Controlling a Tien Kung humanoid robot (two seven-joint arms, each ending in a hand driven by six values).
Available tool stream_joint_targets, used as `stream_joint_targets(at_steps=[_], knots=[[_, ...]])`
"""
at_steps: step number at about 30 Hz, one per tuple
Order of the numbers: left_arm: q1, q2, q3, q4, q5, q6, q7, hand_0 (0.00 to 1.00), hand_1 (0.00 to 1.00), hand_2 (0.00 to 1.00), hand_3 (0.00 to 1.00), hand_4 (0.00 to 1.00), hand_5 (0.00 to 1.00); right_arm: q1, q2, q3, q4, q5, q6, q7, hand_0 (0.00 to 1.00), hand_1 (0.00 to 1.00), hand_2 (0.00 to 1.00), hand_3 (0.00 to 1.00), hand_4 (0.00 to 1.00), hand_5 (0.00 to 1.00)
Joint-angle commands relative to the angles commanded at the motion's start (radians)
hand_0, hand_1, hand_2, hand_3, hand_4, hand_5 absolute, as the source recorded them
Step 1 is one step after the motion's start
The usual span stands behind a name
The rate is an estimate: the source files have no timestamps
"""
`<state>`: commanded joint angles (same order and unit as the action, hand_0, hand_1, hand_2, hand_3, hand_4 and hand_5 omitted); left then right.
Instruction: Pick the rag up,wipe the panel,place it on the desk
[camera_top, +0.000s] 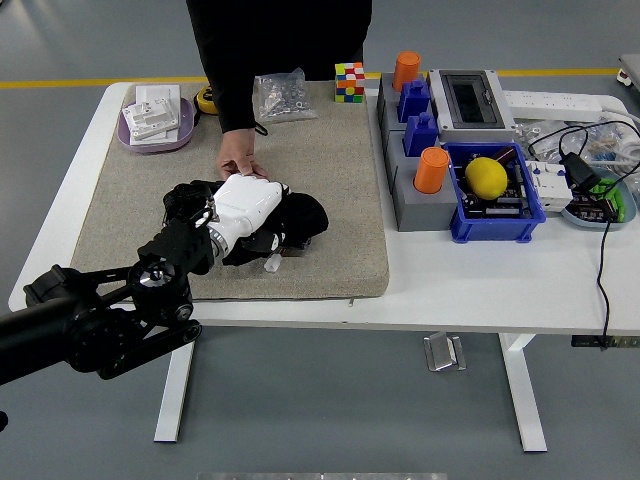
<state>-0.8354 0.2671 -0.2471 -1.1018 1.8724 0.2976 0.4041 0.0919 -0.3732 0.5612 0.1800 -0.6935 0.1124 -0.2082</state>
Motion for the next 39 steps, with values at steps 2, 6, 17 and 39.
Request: stream_joint_targets(at_steps=[2,6,17,39], knots=[[0.001,0.001,-0.008,0.001,0.001,0.0,0.0,0.216,0.112,0.475,0.373,0.332,0.002,0.0,0.001,0.002,0.0,-0.001,0.0,0.0,0.72,0.518,0.664,0.574,0.998,0.423],[0.002,0.007,-0.021,0.006,0.004,0.0,0.0,0.216,0.111,0.475,0.373,0.331,0.002,-0.001,0.002,0.004,0.0,-0.002,-0.001,-0.001,0.721,0.518,0.663,0.574,0.998,0.423],[0.012,0.038,-0.038,0.021,0.012,0.0,0.001,0.215,0.111,0.477,0.376,0.33,0.002,-0.008,0.008,0.012,0.0,-0.004,-0.003,0.001,0.721,0.517,0.663,0.574,0.998,0.424],[0.047,0.103,-0.086,0.062,0.032,0.003,0.002,0.217,0.111,0.477,0.376,0.333,0.002,-0.017,0.012,0.019,0.0,-0.004,-0.004,0.002,0.72,0.516,0.663,0.575,0.998,0.422]])
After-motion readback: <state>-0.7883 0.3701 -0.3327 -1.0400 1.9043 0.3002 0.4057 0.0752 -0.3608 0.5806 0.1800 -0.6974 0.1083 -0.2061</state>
